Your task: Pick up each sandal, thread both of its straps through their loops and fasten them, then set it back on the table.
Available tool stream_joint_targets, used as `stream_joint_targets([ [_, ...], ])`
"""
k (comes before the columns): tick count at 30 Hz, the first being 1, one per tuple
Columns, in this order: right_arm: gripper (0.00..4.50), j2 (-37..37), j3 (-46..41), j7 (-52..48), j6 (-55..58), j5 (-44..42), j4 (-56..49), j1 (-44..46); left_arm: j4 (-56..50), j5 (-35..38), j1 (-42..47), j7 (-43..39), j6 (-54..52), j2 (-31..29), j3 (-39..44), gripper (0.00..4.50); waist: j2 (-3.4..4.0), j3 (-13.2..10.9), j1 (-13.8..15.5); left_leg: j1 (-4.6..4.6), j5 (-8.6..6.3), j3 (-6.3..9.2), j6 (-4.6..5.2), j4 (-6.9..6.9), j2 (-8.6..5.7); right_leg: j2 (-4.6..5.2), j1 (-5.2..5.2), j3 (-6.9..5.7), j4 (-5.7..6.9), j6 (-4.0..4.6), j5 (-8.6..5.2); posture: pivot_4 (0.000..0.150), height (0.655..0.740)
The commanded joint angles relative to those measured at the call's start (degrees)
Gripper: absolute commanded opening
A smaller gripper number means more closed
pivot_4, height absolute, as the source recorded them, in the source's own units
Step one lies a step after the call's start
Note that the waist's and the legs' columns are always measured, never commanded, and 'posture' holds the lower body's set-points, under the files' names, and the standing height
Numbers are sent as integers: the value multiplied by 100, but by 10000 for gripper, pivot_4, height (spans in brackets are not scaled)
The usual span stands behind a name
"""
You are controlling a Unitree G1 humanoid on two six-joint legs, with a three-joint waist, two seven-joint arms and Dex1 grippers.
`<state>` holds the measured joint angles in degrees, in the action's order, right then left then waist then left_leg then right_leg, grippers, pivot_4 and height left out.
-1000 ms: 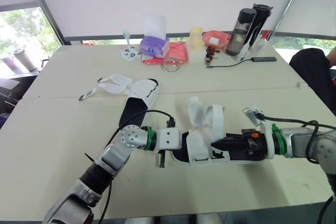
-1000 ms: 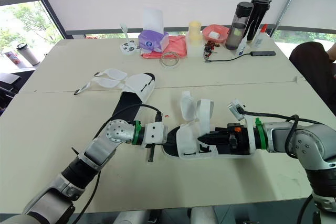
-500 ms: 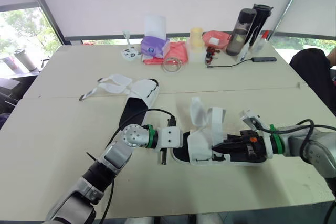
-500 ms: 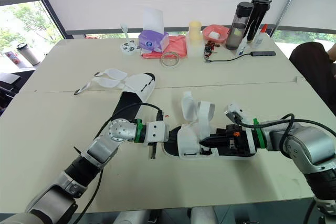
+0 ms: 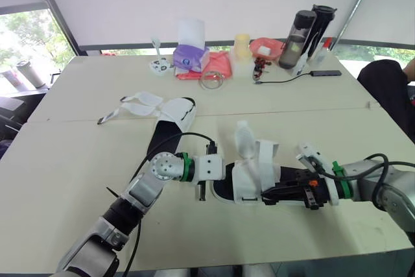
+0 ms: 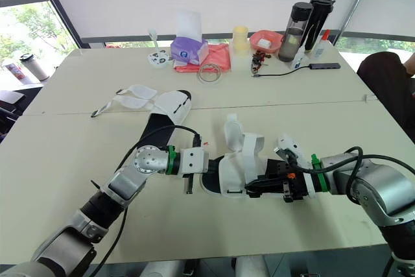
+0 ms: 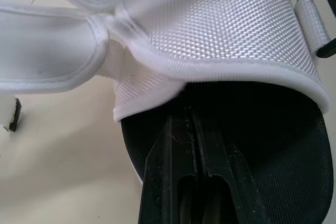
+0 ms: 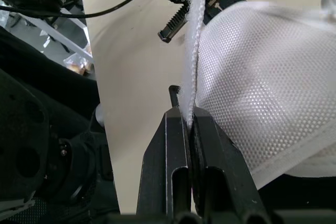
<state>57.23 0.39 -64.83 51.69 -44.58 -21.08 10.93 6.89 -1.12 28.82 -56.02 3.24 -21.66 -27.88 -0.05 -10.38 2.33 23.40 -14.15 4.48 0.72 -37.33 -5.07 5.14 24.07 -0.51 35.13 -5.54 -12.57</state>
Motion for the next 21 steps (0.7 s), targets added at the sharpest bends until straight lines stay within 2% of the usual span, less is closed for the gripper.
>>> stream_joint_targets([
  [1,3138,-30,-90,51,-106,102,-15,-52,226,-189,-63,29,-96,-27,-14,0,0,0,3,0,0,0,0,0,0,0,0,0,0,0,0,1500,7400],
  [3,9894,-55,-107,65,-169,150,21,-70,250,-192,-53,32,-86,-18,-10,0,0,0,1,0,0,0,0,0,0,0,0,0,0,0,0,1500,7400],
  [6,23799,-80,-163,88,-203,149,33,-102,260,-194,-53,30,-82,-10,-4,0,-1,1,-1,-1,0,0,0,-1,0,0,-2,0,0,0,0,1500,7400],
  [10,44512,-88,-407,170,-145,6,17,-150,274,-190,-56,23,-83,-3,6,0,-2,1,-4,-5,0,0,0,-3,0,0,-8,0,0,-1,1,1500,7400],
  [15,44863,-79,-1033,366,197,-438,-48,-276,282,-187,-68,40,-97,12,6,0,-2,2,-1,-5,0,0,0,-6,0,0,-8,0,0,-3,3,1500,7400],
  [21,44863,-140,-1808,725,481,-706,-366,-1099,345,-169,-69,1,-62,34,1,0,-2,2,5,-2,0,0,0,-2,-1,2,-6,1,-2,-4,2,1500,7400],
])
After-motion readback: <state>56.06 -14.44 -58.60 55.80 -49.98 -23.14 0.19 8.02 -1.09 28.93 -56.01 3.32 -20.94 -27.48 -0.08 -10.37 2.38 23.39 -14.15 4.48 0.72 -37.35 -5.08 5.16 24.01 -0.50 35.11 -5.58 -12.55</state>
